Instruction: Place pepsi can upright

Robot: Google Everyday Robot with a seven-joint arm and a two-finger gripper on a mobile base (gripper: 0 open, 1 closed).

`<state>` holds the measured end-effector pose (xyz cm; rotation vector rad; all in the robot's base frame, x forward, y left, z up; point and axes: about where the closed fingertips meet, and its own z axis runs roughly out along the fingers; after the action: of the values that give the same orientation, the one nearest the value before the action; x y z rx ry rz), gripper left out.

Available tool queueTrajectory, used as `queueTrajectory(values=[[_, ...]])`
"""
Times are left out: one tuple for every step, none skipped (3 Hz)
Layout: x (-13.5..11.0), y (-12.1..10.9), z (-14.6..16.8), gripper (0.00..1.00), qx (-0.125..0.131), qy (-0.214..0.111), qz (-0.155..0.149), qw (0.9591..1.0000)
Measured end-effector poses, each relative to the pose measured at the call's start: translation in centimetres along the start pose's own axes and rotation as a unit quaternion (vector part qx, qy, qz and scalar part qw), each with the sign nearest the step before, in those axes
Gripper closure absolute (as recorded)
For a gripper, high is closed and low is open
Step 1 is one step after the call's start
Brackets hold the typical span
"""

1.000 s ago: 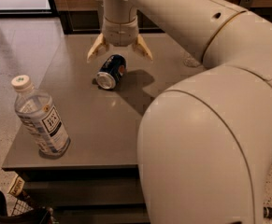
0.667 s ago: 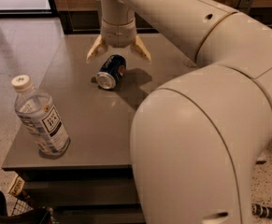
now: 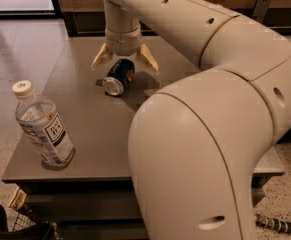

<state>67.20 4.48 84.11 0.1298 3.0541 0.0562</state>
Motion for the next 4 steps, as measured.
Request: queueTrajectory(values=[[-0.1,0.4,0.9,0.0,-0.002,0.004,0.02,0.9998],[-0.1,0.4,1.6,0.0,-0.002,0.004,0.032,0.9995],[-0.1,0.6,2.2,0.15,0.007,0.007,0.031,0.9995],[-0.2,0.7,2.4,0.38,0.005,0.006,0.031,0.9995]])
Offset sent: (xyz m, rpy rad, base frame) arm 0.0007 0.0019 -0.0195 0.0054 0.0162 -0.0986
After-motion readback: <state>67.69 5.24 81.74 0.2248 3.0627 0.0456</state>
